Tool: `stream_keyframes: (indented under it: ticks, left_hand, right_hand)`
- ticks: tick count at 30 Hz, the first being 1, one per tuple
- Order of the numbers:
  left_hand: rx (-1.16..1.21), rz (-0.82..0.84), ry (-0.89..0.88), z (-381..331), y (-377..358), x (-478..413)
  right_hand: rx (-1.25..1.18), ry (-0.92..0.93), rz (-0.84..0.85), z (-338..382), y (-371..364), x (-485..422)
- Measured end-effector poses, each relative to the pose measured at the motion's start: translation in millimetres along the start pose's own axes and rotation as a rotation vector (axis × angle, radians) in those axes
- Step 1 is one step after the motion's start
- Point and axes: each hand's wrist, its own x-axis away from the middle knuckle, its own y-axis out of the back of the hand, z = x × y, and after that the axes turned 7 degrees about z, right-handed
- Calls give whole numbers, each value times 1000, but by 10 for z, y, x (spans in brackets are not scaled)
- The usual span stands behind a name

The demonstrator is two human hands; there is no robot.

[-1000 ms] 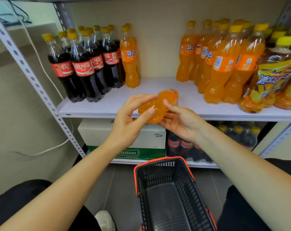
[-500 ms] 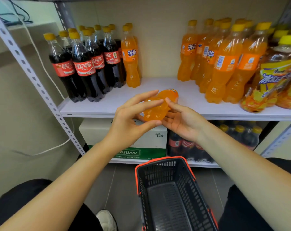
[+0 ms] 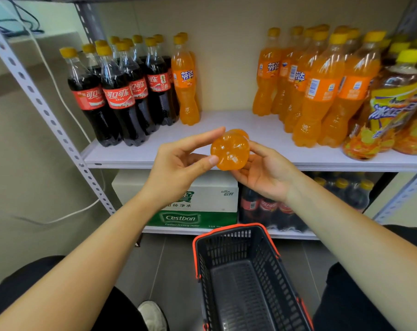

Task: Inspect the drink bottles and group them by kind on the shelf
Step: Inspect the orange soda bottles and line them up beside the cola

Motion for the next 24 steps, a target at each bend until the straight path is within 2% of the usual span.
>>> stream_keyframes:
  ticks: [5,10,14,18,24]
  left_hand:
    - [7,73,11,-22,36,8]
    - [0,-4,54,1,0,6]
    - [-16,36,74,56,37,9]
    - [-142,152,106,51,102,22]
    - [-291,100,29,76,38,33]
  right_hand:
    - [23,-57,0,6,45,17]
    - [166,-45,-24,-49,62,26]
    - [259,-17,-15,-54,55,33]
    - [366,33,-30,-19,31,73]
    - [424,109,-77,-35,27,77]
